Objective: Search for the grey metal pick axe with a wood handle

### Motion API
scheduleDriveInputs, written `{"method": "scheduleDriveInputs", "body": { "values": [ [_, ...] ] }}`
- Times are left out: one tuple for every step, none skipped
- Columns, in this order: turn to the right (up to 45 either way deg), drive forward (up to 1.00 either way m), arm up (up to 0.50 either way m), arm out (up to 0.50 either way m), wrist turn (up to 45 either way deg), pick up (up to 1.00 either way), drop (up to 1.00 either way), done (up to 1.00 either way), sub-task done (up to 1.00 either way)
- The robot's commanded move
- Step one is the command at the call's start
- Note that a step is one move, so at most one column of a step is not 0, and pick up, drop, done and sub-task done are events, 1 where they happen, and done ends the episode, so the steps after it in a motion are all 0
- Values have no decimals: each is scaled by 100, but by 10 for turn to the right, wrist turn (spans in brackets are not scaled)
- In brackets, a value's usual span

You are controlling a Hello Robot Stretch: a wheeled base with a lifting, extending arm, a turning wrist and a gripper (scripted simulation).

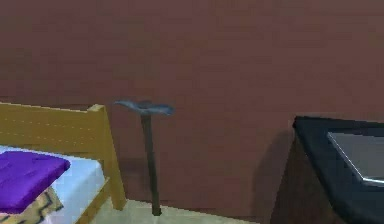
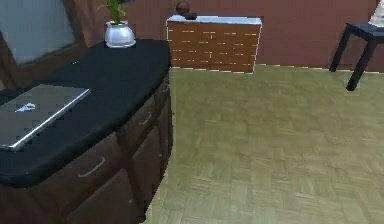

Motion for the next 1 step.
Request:
{"method": "scheduleDriveInputs", "body": {
  "values": [
    [-150, 0, 0, 0, 0, 0, 0, 0, 0]
  ]
}}
